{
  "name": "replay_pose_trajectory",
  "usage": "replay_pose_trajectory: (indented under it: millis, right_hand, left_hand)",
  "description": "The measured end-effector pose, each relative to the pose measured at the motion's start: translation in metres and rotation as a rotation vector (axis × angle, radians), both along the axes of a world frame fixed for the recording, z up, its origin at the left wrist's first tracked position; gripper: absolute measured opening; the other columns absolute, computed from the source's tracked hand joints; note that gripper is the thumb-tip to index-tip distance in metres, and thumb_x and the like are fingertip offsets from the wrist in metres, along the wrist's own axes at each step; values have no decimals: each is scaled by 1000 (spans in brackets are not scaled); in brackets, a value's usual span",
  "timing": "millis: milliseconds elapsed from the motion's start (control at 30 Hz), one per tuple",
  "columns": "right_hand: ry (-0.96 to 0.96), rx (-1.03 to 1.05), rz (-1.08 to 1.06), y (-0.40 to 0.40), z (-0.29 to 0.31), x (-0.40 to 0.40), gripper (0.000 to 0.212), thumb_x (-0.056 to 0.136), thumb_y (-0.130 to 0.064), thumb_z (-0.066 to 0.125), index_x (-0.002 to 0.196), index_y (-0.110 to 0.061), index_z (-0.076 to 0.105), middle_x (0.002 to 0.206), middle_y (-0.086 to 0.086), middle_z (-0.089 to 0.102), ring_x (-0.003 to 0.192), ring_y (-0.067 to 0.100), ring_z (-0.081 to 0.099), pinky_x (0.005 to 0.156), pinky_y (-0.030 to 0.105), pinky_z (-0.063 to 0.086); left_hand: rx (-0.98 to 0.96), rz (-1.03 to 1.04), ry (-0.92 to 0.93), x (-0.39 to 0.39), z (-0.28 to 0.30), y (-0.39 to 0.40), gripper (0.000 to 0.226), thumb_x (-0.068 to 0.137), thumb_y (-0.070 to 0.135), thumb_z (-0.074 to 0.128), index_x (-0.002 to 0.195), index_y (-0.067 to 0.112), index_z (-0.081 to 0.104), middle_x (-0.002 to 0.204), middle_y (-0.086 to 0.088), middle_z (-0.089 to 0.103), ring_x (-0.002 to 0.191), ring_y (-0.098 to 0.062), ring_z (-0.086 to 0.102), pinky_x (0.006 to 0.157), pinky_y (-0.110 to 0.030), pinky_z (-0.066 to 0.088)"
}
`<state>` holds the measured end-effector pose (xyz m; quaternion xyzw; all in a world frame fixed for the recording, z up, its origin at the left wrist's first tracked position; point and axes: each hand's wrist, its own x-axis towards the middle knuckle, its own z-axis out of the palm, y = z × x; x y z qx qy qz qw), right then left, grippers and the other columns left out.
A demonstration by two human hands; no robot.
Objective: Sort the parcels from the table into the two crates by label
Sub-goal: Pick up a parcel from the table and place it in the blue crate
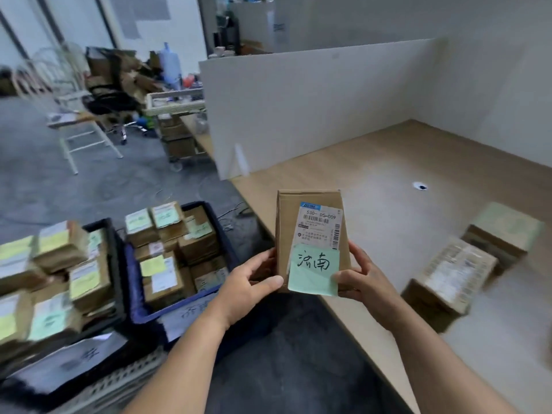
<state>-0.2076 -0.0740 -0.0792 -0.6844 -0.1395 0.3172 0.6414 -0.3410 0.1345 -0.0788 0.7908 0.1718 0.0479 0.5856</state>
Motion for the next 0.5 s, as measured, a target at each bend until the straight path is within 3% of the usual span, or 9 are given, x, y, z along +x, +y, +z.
replay_pose_trajectory:
  millis: [133,300,400,500]
  right_hand:
    - [35,-3,72,62,-9,-14,83,66,-16,68,139,-41,36,100,9,75,92,29,72,83,42,58]
    - [48,-34,183,133,-29,-25,93,55,-26,75,139,-42,38,104,0,75,100,29,71,92,50,55]
    - [64,-75,251,165,-40,-30,89,61,-26,74,139,-46,36,105,3,75,100,28,70,96,52,52]
    - [79,-114,294,190,-51,-28,77,66,-23,70,130,-53,38,106,3,75,100,28,71,96,52,52]
  left_hand:
    - [-29,74,56,-26,-14,53,70,66,55,69,132,44,49,125,19,61,116,-1,56,105,-34,44]
    - [-85,173,114,-57,-38,113,80,59,65,71,134,48,47,134,16,56,125,-9,51,106,-43,42]
    - [-78,223,135,-72,-46,135,78,63,61,69,136,44,46,136,18,54,128,-5,48,110,-39,38]
    - [-89,266,158,-78,-57,150,65,81,40,71,139,40,43,139,18,50,129,-4,45,108,-30,37]
